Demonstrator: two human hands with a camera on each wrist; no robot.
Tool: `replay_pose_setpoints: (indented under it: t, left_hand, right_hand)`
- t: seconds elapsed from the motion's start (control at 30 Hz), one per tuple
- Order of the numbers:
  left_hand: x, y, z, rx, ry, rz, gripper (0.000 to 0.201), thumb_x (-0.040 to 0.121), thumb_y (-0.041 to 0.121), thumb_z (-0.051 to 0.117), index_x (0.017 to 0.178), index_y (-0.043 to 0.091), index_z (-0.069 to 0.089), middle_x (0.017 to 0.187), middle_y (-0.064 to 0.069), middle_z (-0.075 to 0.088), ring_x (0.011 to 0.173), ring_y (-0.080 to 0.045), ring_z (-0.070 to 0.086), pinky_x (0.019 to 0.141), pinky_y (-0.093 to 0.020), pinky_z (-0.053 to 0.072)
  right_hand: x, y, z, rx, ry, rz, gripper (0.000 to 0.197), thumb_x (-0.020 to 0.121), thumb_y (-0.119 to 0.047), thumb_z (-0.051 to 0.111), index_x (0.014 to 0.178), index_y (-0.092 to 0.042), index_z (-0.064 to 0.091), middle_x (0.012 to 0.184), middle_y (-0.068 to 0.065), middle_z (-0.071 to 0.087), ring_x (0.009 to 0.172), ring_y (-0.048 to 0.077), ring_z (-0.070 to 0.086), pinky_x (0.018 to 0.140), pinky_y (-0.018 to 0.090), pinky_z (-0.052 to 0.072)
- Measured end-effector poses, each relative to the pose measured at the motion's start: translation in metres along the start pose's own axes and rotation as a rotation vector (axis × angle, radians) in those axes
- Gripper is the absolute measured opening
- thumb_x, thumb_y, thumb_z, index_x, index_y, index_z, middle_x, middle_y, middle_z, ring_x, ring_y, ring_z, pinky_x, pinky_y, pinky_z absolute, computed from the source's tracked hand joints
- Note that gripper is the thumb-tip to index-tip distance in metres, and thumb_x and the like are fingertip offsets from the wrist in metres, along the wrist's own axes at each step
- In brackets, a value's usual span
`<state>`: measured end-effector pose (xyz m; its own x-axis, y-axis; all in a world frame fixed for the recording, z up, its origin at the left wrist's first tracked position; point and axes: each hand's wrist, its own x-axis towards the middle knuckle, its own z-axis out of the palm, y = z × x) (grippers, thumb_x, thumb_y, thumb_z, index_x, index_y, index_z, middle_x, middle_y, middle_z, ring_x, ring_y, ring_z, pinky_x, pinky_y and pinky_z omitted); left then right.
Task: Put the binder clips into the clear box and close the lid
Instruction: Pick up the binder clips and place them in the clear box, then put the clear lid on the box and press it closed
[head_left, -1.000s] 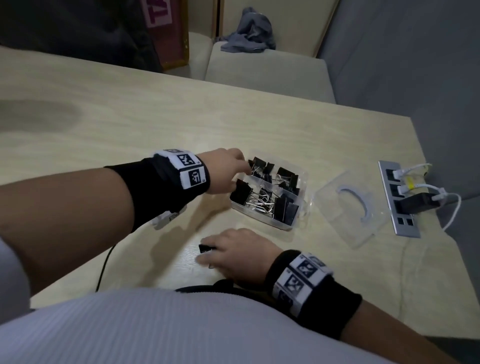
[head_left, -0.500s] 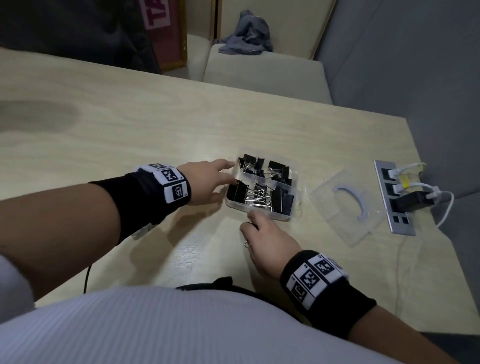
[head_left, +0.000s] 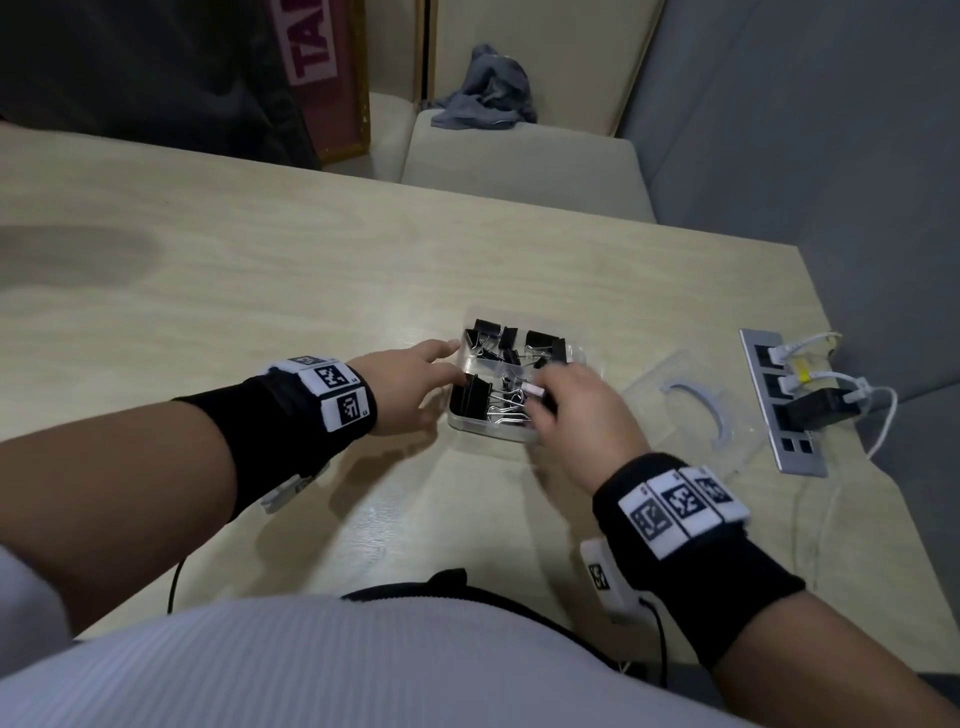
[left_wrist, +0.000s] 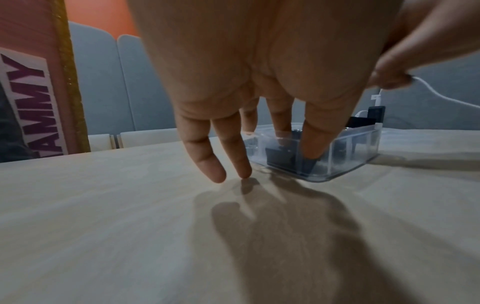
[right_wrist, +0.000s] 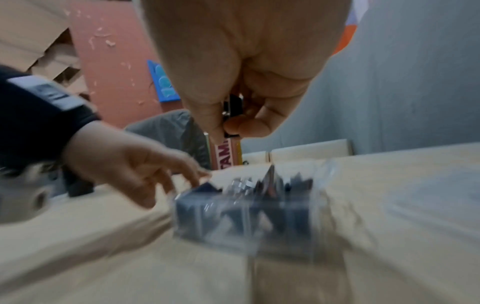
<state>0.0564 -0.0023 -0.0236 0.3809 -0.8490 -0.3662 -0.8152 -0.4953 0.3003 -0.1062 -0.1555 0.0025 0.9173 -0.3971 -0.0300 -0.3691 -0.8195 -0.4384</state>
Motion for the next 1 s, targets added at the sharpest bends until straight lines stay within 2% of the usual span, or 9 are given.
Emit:
replay_pose_setpoints:
  t: [0.13,0.27,0.33,0.4,0.47,0.57,0.77,0.9,1.0]
  left_hand:
    - [-0.003,0.001,-0.003,0.005,0.027,-0.003,0.045,0.091,0.029,0.051,0.136,0.032,0.045,0.158,0.005,0.019,0.117,-0.018,0.057,0.085,-0.024,0.041]
    - [-0.004,-0.002,-0.004,-0.007,0.04,-0.035,0.045,0.089,0.028,0.054,0.133,0.029,0.046,0.157,0.006,0.02,0.113,-0.018,0.059,0.081,-0.024,0.041]
    - [-0.003,-0.003,-0.003,-0.015,0.038,-0.042,0.055,0.086,0.03,0.058,0.137,0.03,0.039,0.156,0.006,0.023,0.111,-0.017,0.059,0.08,-0.026,0.043]
    - [-0.001,-0.004,-0.002,-0.032,0.028,-0.052,0.081,0.081,0.035,0.065,0.147,0.032,0.019,0.152,0.005,0.029,0.101,-0.017,0.062,0.076,-0.027,0.049]
    - [0.0,-0.004,-0.003,-0.047,0.024,-0.057,0.101,0.075,0.044,0.068,0.149,0.036,0.0,0.145,0.004,0.035,0.091,-0.016,0.064,0.072,-0.033,0.055]
    - [0.002,-0.003,-0.004,-0.042,0.034,-0.06,0.112,0.071,0.056,0.069,0.149,0.037,-0.009,0.14,0.002,0.038,0.093,-0.018,0.064,0.073,-0.035,0.054]
    - [0.008,0.001,-0.007,-0.085,0.034,-0.098,0.119,0.067,0.055,0.077,0.15,0.034,-0.005,0.139,-0.002,0.039,0.107,-0.024,0.059,0.083,-0.038,0.052]
    - [0.008,0.0,-0.006,-0.09,0.04,-0.108,0.118,0.065,0.055,0.078,0.151,0.033,0.0,0.139,-0.002,0.04,0.111,-0.025,0.057,0.085,-0.036,0.049]
    - [0.008,-0.001,-0.006,-0.091,0.048,-0.118,0.118,0.064,0.055,0.079,0.151,0.033,0.003,0.138,-0.001,0.04,0.11,-0.024,0.057,0.083,-0.034,0.047]
  right_hand:
    - [0.026,0.007,-0.016,0.083,0.055,0.201,0.051,0.089,-0.035,0.059,0.134,-0.019,0.041,0.13,0.008,0.048,0.1,0.024,0.06,0.088,0.035,0.046]
    - [0.021,0.039,-0.017,-0.006,0.075,0.358,0.046,0.09,-0.035,0.054,0.13,-0.016,0.044,0.133,0.01,0.047,0.113,0.027,0.053,0.095,0.04,0.044]
    - [0.011,0.062,-0.013,-0.143,-0.005,0.515,0.051,0.087,-0.038,0.055,0.131,-0.014,0.043,0.133,0.013,0.048,0.116,0.032,0.051,0.095,0.045,0.045]
    - [-0.002,0.083,-0.006,-0.254,-0.15,0.655,0.063,0.084,-0.045,0.055,0.134,-0.012,0.037,0.137,0.015,0.045,0.119,0.036,0.047,0.096,0.047,0.045]
    - [-0.015,0.096,0.002,-0.316,-0.213,0.671,0.072,0.079,-0.051,0.057,0.136,-0.013,0.034,0.139,0.014,0.043,0.122,0.036,0.044,0.097,0.047,0.044]
    - [-0.024,0.101,0.009,-0.326,-0.143,0.586,0.075,0.076,-0.05,0.06,0.136,-0.014,0.035,0.136,0.012,0.047,0.122,0.033,0.044,0.096,0.045,0.043]
    - [-0.034,0.085,0.022,-0.423,-0.102,0.505,0.082,0.064,-0.066,0.054,0.132,-0.021,0.041,0.14,0.009,0.037,0.126,0.031,0.035,0.102,0.045,0.032]
    - [-0.035,0.095,0.017,-0.383,-0.185,0.7,0.102,0.047,-0.081,0.058,0.13,-0.025,0.04,0.158,0.007,0.005,0.14,0.039,0.012,0.11,0.056,0.016]
    - [-0.037,0.106,0.015,-0.299,-0.207,0.774,0.116,0.04,-0.086,0.059,0.133,-0.02,0.036,0.158,0.01,0.007,0.139,0.04,0.016,0.11,0.057,0.021]
